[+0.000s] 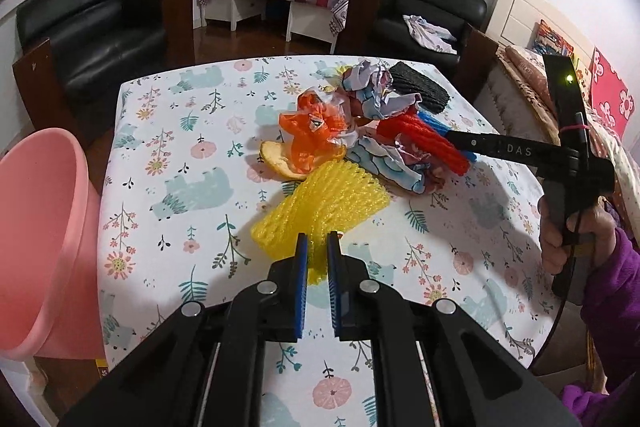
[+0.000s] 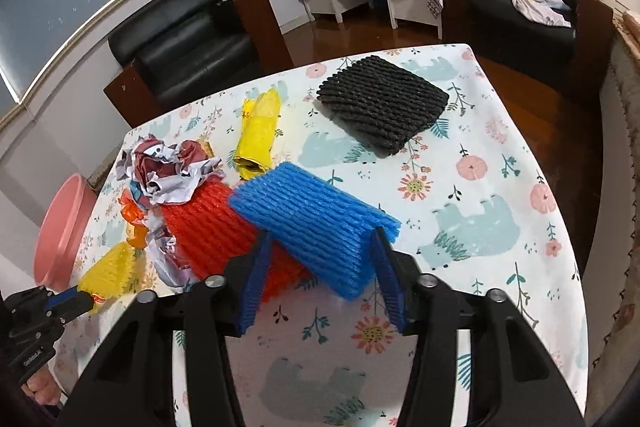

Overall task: Collect trash
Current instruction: 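Grasp the yellow foam net with the left tool while the right tool grasps the blue foam net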

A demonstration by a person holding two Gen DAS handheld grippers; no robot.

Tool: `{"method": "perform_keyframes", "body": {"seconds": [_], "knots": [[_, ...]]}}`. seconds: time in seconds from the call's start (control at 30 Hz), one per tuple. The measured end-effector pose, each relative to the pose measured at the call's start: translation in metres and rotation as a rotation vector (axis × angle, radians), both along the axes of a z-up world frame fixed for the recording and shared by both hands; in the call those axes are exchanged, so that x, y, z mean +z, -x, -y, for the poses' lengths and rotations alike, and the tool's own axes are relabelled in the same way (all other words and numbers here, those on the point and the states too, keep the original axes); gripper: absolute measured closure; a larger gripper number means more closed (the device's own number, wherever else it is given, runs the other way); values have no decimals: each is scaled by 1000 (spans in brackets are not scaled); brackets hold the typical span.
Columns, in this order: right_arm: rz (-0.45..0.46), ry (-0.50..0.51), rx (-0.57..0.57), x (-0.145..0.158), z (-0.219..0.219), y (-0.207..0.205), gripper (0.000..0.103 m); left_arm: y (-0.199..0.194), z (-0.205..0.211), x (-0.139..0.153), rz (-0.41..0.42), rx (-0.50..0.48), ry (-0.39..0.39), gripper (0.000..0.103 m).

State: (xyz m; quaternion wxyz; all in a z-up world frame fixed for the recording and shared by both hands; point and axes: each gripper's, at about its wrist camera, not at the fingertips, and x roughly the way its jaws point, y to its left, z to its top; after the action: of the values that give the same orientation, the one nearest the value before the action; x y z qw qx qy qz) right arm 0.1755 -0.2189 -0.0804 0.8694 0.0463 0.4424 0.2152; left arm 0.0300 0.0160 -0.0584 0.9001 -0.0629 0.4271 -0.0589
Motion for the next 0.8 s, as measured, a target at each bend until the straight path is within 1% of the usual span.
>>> {"method": "perform_keyframes", "body": {"seconds": [0.07, 0.13, 0.17, 0.33, 0.5, 0.8], "knots": [[-6, 2, -12, -1, 2, 1, 82, -1, 0, 0, 1, -1, 2, 95], [-12, -6, -23, -2, 6, 2, 90, 0, 1, 0, 4, -4, 4, 95], [-11, -11, -30, -2, 8, 4, 93, 0, 1, 1, 8, -6, 4, 95], [13, -40, -54, 7, 16, 14, 94, 5, -1, 8, 29, 2, 14, 95], [46, -73, -57, 24, 18, 32, 94, 12, -3, 17, 60, 16, 29, 95], [105, -142, -14, 55, 6, 66, 94, 28, -14, 33, 115, 58, 49, 95]]}}
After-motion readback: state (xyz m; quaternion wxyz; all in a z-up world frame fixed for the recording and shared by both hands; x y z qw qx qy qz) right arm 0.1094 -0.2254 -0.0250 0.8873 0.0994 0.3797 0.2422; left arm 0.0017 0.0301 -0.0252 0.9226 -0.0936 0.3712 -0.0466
